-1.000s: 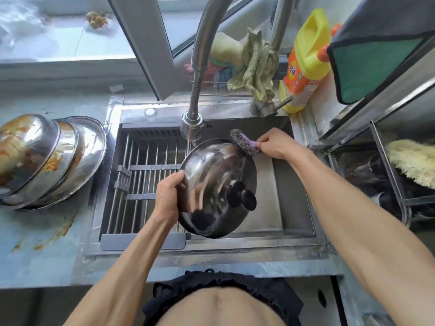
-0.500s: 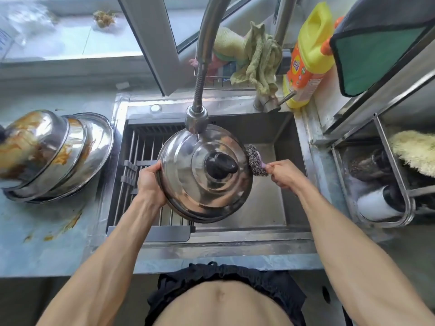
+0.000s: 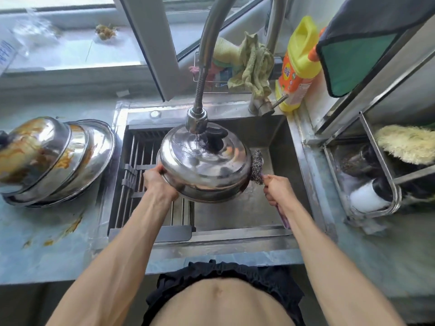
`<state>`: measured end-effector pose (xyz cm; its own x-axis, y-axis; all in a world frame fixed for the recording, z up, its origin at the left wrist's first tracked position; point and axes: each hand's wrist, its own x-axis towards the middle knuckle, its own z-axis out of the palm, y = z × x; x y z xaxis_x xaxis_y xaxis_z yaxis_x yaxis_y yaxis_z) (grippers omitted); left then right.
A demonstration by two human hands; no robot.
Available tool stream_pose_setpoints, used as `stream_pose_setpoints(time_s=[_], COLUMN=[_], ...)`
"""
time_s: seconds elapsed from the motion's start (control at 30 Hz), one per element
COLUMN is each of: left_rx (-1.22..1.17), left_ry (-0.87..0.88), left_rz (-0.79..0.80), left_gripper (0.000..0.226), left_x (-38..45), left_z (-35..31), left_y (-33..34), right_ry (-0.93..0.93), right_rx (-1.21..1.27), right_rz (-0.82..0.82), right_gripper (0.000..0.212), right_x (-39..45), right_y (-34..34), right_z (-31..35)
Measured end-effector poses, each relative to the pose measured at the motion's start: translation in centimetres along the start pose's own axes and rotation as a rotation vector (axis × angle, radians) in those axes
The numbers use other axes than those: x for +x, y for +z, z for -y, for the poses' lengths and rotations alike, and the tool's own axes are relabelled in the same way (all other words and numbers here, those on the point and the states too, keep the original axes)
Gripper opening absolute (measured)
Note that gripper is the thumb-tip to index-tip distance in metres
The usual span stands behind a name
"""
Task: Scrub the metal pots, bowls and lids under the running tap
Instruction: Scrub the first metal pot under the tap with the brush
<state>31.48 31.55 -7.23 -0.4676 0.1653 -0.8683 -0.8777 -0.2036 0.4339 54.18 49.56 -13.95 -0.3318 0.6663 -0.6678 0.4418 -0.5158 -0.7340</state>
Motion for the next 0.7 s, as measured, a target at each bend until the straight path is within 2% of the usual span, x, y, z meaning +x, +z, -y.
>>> stream_pose_setpoints(time_s=[0.13, 0.37, 0.57, 0.7], left_rx=[-0.030, -0.156, -0.109, -0.092], left_ry=[0.029, 0.076, 0.103, 0.126], left_rz=[-0.103, -0.056, -0.034, -0.005], left_gripper=[0.021, 0.030, 0.031, 0.031], left_x=[-1.3, -4.9, -6.7, -7.5], left_z=[0.8, 3.0, 4.9, 5.2], left_y=[2.3, 6.1, 7.8, 8.9], right_ry=[-0.131, -0.548, -0.815, -0.970], right_rx=[-0.067, -0.435, -0.714, -0.852], right_rz=[-0.205, -0.517, -0.563, -0.537], right_gripper=[0.022, 0.021, 0.016, 0.009], right_x=[-1.6, -6.7, -10.2, -11.7], right_y=[0.7, 1.6, 3.0, 4.7], right_z=[-0.5, 0.0, 0.7, 1.6])
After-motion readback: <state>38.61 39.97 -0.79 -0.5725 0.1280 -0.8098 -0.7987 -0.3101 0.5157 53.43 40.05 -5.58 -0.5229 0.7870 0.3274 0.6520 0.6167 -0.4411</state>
